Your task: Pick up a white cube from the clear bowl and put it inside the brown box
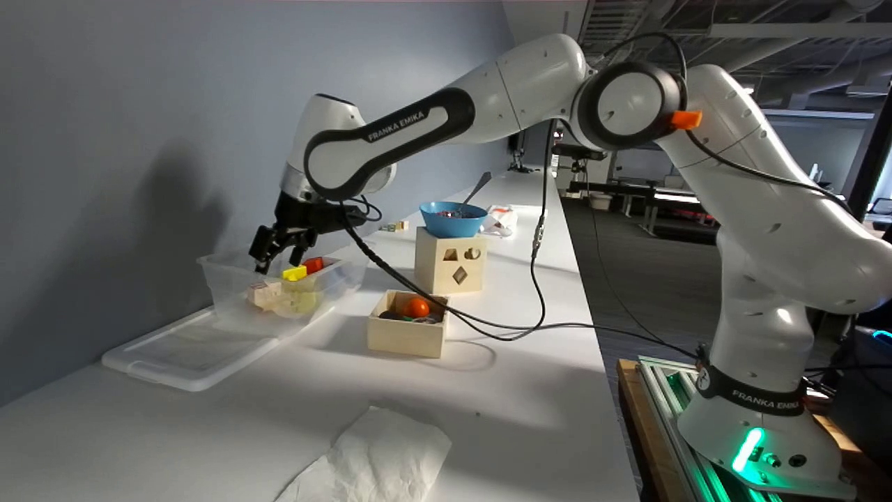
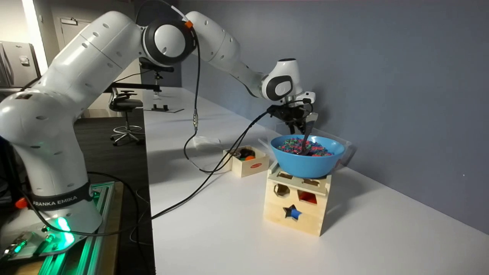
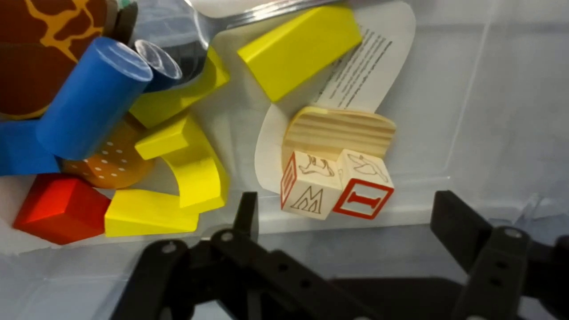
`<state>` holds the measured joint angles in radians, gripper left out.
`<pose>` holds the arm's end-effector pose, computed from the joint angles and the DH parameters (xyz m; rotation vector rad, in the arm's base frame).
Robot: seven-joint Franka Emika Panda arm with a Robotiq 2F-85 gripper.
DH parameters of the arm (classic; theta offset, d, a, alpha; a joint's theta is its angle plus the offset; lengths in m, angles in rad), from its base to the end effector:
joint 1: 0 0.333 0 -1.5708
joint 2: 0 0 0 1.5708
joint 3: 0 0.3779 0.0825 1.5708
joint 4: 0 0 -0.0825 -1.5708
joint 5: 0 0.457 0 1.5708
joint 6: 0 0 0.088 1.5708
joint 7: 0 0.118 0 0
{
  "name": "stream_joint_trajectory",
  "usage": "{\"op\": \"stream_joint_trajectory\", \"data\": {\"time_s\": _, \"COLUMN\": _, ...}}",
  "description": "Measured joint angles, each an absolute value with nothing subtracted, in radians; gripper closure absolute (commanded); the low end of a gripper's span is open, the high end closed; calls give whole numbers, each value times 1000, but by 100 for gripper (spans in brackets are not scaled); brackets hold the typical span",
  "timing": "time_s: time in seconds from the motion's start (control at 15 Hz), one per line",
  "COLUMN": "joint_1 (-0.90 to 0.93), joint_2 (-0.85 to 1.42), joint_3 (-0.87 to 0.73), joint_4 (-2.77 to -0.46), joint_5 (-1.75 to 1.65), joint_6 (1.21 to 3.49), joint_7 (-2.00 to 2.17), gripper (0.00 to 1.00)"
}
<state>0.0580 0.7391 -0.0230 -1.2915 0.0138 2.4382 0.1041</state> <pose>0.8885 0.0369 0.3545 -3.0504 0.1046 -0.6299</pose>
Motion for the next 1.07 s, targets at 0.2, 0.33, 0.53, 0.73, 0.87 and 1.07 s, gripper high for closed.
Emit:
{"op": "stream_joint_trajectory", "data": {"time_s": 0.2, "joint_1": 84, "joint_2": 799, "joint_3": -40, "joint_4": -1231, "joint_5": -1, "joint_6": 2478, "joint_7": 132, "gripper": 0}}
{"op": "stream_joint_trajectory", "data": {"time_s": 0.33, "joint_1": 98, "joint_2": 832, "joint_3": -53, "joint_4": -1190, "joint_5": -7, "joint_6": 2484, "joint_7": 150, "gripper": 0}}
{"op": "stream_joint_trajectory", "data": {"time_s": 0.53, "joint_1": 106, "joint_2": 880, "joint_3": -68, "joint_4": -1131, "joint_5": -7, "joint_6": 2484, "joint_7": 173, "gripper": 0}}
{"op": "stream_joint_trajectory", "data": {"time_s": 0.73, "joint_1": 110, "joint_2": 920, "joint_3": -86, "joint_4": -1087, "joint_5": -7, "joint_6": 2483, "joint_7": 212, "gripper": 0}}
{"op": "stream_joint_trajectory", "data": {"time_s": 0.87, "joint_1": 111, "joint_2": 939, "joint_3": -92, "joint_4": -1065, "joint_5": -7, "joint_6": 2474, "joint_7": 236, "gripper": 0}}
{"op": "stream_joint_trajectory", "data": {"time_s": 1.07, "joint_1": 118, "joint_2": 961, "joint_3": -93, "joint_4": -1040, "joint_5": -7, "joint_6": 2449, "joint_7": 259, "gripper": 0}}
